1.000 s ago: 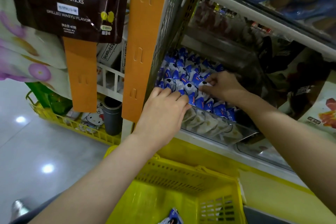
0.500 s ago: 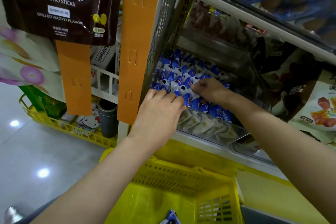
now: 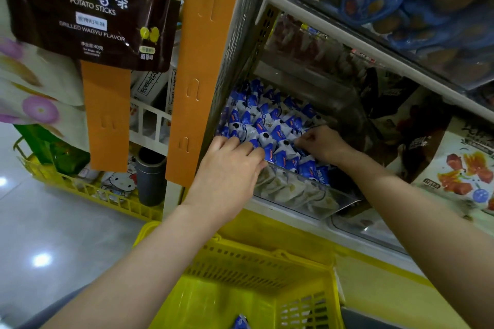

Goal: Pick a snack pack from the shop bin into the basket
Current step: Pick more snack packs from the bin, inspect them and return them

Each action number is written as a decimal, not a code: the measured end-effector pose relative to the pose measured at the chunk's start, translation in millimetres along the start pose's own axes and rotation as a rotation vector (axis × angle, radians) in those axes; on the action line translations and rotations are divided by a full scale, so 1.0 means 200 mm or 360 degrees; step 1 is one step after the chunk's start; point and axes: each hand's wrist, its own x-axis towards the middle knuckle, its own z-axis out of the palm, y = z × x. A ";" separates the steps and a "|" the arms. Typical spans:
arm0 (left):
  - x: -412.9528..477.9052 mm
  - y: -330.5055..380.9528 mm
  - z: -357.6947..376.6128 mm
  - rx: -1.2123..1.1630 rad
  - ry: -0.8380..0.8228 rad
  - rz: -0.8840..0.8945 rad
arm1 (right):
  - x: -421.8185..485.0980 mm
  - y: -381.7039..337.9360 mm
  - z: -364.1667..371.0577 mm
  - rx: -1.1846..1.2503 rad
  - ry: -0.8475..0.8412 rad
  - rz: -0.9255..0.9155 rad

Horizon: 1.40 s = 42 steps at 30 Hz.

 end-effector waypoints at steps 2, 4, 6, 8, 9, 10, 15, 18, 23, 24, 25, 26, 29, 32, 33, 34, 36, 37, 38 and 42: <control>0.00 0.00 -0.01 -0.0020 -0.0031 -0.0010 | 0.02 -0.01 0.01 -0.0001 0.0007 0.0097; 0.00 0.00 -0.01 -0.0021 -0.0046 -0.0016 | 0.04 -0.02 0.01 -0.0027 -0.0027 0.0193; 0.00 0.00 -0.01 -0.0015 -0.0050 -0.0024 | 0.05 -0.03 0.00 -0.0125 -0.0086 0.0222; 0.00 0.00 -0.01 -0.0019 -0.0042 -0.0022 | 0.05 -0.03 0.00 -0.0179 -0.0100 0.0175; 0.00 0.00 -0.01 -0.0021 -0.0046 -0.0021 | 0.06 -0.02 0.01 -0.0132 -0.0064 0.0148; 0.00 0.00 -0.01 -0.0019 -0.0050 -0.0018 | 0.06 -0.01 0.01 -0.0043 -0.0001 0.0125; 0.00 0.00 -0.01 0.0017 -0.0128 0.0007 | 0.00 0.00 -0.02 0.0208 0.0516 -0.0008; 0.00 0.00 -0.02 -0.0024 -0.0203 -0.0032 | -0.11 -0.02 -0.08 0.0249 0.0927 -0.0208; -0.05 0.09 -0.07 -0.0645 0.0034 -0.0163 | -0.42 -0.07 -0.08 0.0926 0.0995 -0.0665; -0.07 0.13 -0.09 -0.0794 0.0072 -0.0227 | -0.48 -0.07 -0.06 0.1044 0.0938 -0.0723; -0.09 0.16 -0.11 -0.0949 0.0115 -0.0311 | -0.54 -0.07 -0.04 0.1117 0.0888 -0.0762; -0.12 0.19 -0.13 -0.1110 0.0142 -0.0417 | -0.60 -0.05 -0.01 0.1167 0.0835 -0.0790; -0.16 0.26 -0.14 -0.1629 0.0032 -0.0794 | -0.72 0.00 0.12 0.1355 0.0521 -0.0775; -0.22 0.30 -0.11 -0.2041 -0.0240 -0.1038 | -0.79 0.06 0.27 0.1582 0.0135 -0.0553; -0.25 0.30 -0.09 -0.2032 -0.0314 -0.1050 | -0.80 0.08 0.31 0.1632 0.0033 -0.0484; -0.28 0.31 -0.07 -0.1992 -0.0367 -0.1042 | -0.82 0.09 0.34 0.1682 -0.0054 -0.0430; -0.33 0.32 -0.05 -0.1898 -0.0437 -0.1033 | -0.83 0.11 0.40 0.1769 -0.0170 -0.0354; -0.34 0.32 -0.04 -0.1852 -0.0478 -0.1037 | -0.84 0.12 0.41 0.1783 -0.0189 -0.0326; -0.36 0.32 -0.03 -0.1808 -0.0523 -0.1051 | -0.84 0.13 0.43 0.1786 -0.0192 -0.0302; -0.37 0.35 0.02 -0.1786 -0.0603 -0.1154 | -0.82 0.17 0.49 0.1829 -0.0156 -0.0231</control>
